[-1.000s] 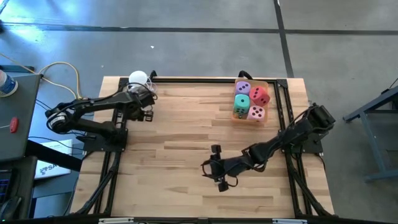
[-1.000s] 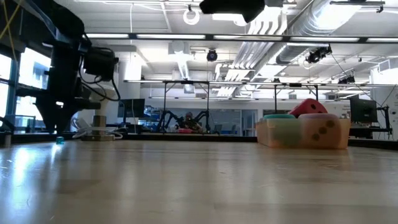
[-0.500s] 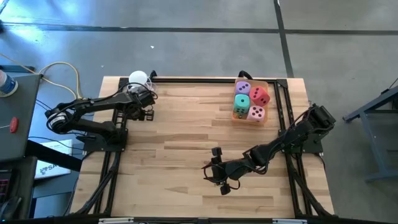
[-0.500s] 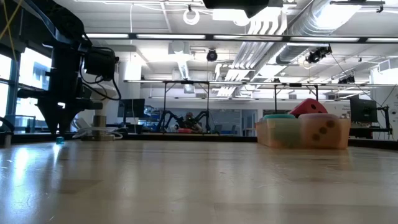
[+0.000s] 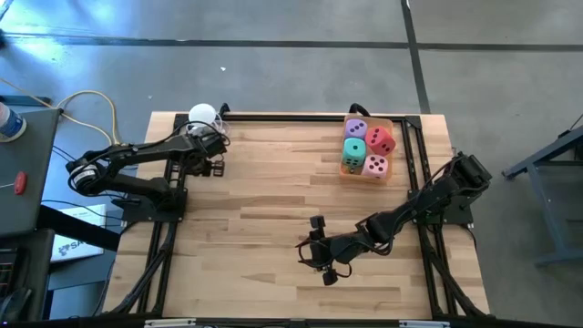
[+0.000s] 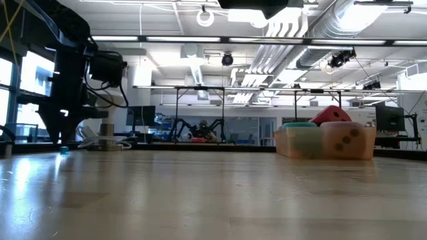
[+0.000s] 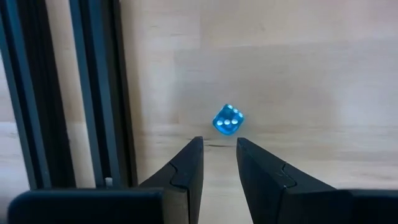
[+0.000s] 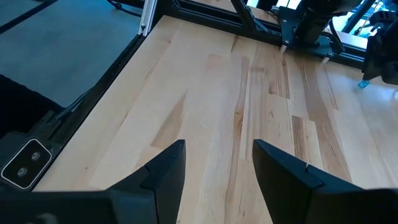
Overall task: Pick & Place Dice
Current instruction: Put the light blue small die into the orange bin
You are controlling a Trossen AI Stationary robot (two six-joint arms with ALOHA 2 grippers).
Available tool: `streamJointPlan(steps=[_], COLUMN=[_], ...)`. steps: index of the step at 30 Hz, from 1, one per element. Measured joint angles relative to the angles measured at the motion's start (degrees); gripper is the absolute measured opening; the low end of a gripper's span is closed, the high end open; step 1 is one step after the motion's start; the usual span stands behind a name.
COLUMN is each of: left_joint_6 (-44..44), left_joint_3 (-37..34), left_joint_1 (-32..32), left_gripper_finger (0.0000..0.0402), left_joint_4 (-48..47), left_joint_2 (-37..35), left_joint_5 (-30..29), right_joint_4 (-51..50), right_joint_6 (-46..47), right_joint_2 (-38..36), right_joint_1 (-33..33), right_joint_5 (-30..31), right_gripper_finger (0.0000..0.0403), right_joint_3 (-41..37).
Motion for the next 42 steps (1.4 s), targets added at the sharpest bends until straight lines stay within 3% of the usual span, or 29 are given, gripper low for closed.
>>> streamJointPlan(steps=[11,19,28,42], left_joint_6=[0.48,6.40,3.51,2.98], left_joint_3=[-0.61,-0.63,-1.85,-2.14], left_joint_1=[-0.39,-1.22,-1.62,-1.62], left_gripper_finger=[0.0090,0.0091,0.0143,0.0147], left_joint_4=[-0.23,2.59,2.66,4.63], left_joint_2=[0.00,0.00,0.00,0.00], left_joint_5=[-1.60,-1.60,-1.66,-3.28], right_joint_4=[-0.01,-0.01,-0.15,-0.15], right_joint_6=[0.49,0.90,1.36,1.62], right_joint_2=[-0.02,-0.02,-0.02,-0.02], right_joint_1=[0.00,0.00,0.00,0.00], right_joint_5=[-0.04,-0.04,-0.04,-0.04], right_gripper_finger=[0.0178,0.0178,0.0178,0.0178], right_joint_3=[0.00,0.01,0.02,0.02])
